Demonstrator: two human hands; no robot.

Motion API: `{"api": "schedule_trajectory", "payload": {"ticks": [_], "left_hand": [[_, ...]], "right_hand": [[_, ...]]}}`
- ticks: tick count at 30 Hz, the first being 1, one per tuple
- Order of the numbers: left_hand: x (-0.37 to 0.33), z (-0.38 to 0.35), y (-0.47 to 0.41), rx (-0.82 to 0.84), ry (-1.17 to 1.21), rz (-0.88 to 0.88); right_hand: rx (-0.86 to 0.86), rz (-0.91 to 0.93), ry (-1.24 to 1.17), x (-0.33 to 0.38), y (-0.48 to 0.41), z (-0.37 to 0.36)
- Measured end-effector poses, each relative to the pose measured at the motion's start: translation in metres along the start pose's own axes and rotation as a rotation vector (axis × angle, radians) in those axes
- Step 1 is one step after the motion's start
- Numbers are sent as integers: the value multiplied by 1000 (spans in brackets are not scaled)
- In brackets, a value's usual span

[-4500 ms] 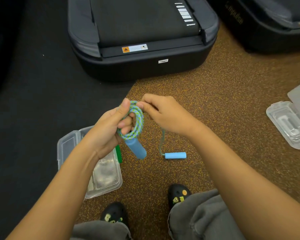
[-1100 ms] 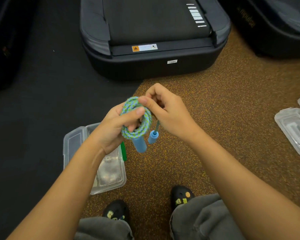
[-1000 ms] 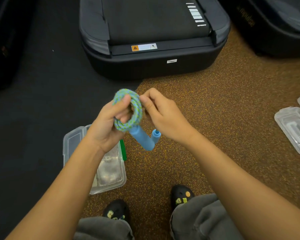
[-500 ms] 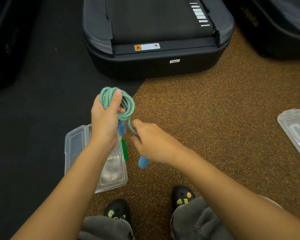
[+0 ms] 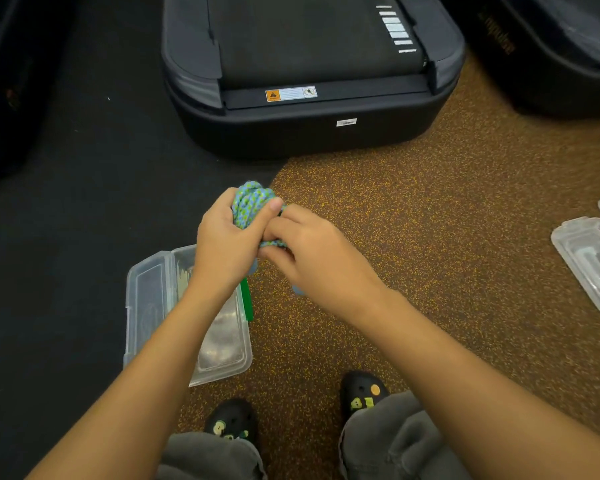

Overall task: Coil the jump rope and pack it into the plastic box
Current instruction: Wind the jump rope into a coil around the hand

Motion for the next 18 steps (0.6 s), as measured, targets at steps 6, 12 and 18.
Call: {"api": "schedule_trajectory", "payload": {"ticks": [6,12,18], "left_hand": [[-4,-2,-3,177,111,11],[-8,-13,5,413,224,14],[-14,-15,10,584,369,27]], "right_hand": [[-43,37,-46,-1,-1,9],[-91,-62,-182,-13,-8,22],[101,-92,-158,-22,-13,12]]}}
Point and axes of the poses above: each hand's wrist, its own y-axis away from the middle knuckle, its own z-axis out of the back of the hand, x = y × z, the point moved 5 cm from there along -y, towards the middle knuckle, and after that the axes turned 13 degrees about -z, right-handed, at the moved point
